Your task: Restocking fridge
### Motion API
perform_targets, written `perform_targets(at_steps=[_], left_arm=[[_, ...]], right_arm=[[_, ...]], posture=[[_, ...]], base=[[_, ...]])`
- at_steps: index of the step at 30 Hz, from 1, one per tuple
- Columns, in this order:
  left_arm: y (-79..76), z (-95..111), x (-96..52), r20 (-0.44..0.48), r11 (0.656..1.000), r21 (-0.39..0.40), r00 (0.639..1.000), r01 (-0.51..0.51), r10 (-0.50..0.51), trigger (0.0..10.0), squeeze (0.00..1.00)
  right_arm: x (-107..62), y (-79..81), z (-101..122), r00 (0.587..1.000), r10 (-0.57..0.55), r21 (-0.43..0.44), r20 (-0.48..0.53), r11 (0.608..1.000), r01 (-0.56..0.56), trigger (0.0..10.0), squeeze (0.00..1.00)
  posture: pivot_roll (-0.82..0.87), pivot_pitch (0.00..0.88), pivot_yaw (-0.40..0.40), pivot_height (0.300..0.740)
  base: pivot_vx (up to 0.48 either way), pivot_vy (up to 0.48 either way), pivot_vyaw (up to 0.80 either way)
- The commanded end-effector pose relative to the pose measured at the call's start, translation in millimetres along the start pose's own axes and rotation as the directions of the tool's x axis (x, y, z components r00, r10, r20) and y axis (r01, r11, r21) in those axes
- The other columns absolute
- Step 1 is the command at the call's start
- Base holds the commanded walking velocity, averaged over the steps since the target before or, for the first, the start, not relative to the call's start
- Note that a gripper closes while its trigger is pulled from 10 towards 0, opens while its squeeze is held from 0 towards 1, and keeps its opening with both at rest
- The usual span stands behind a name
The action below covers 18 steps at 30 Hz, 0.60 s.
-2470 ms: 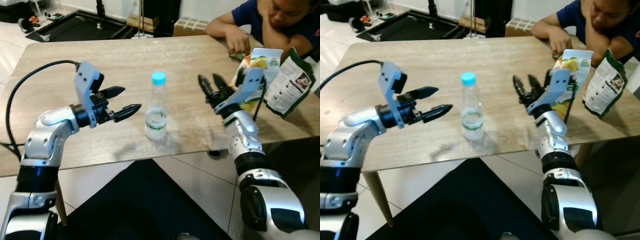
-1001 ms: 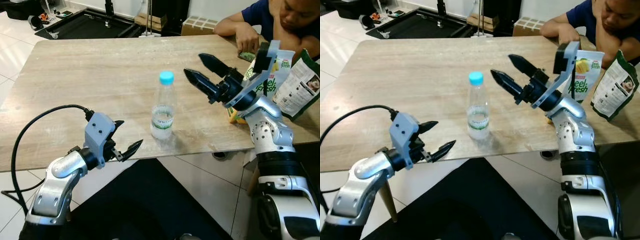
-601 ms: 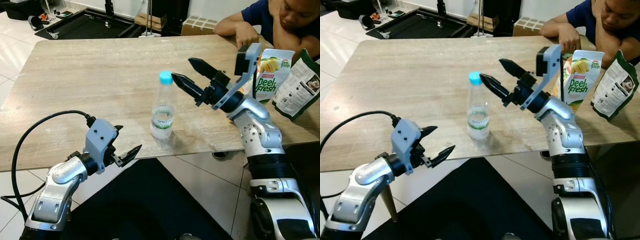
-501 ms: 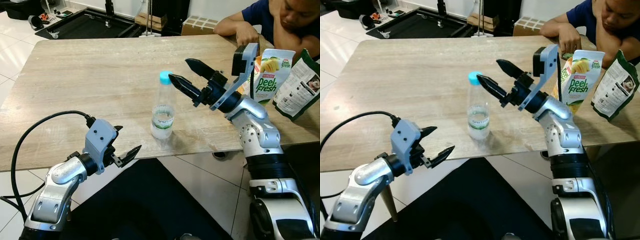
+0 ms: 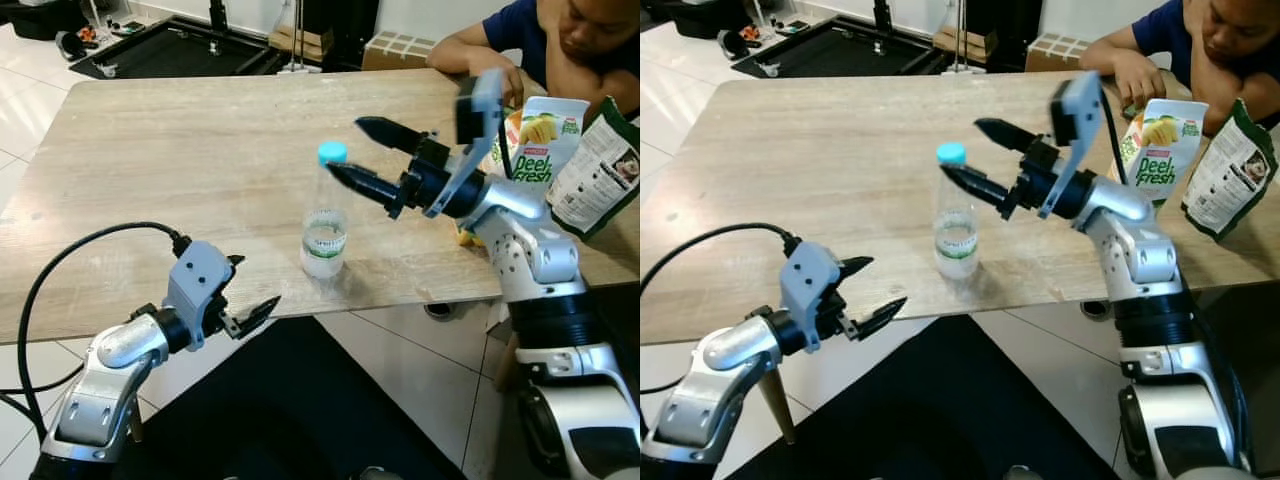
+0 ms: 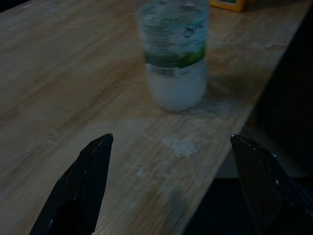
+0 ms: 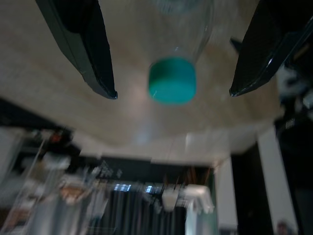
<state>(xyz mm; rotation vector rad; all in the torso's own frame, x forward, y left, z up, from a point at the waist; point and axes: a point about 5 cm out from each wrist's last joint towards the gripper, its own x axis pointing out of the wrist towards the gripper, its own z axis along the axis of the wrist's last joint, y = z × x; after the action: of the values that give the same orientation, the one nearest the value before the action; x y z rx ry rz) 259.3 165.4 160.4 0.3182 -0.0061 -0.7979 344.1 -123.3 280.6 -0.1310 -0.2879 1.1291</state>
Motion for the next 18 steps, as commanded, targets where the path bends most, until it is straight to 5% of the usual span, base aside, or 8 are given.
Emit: perform_targets(at_steps=[1, 18], left_arm=[[-0.7, -6.1, -2.0, -0.035, 1.000, -0.011, 0.999, 0.019, -0.019, 10.0, 0.00], [2.8, -8.9, -6.5, -0.059, 1.000, -0.022, 0.998, 0.021, -0.022, 10.0, 0.00]], right_arm=[[3.0, -2.1, -2.0, 0.999, 0.007, -0.009, -0.049, 1.000, -0.007, 10.0, 0.00], [19.7, -11.8, -4.6, 0.990, 0.033, -0.007, -0.139, 0.999, -0.034, 10.0, 0.00]], posture=[[-0.09, 0.118, 0.008, 0.740], [-0.08, 0.119, 0.003, 0.740]], base=[[0.000, 0.000, 0.00], [0.000, 0.000, 0.00]])
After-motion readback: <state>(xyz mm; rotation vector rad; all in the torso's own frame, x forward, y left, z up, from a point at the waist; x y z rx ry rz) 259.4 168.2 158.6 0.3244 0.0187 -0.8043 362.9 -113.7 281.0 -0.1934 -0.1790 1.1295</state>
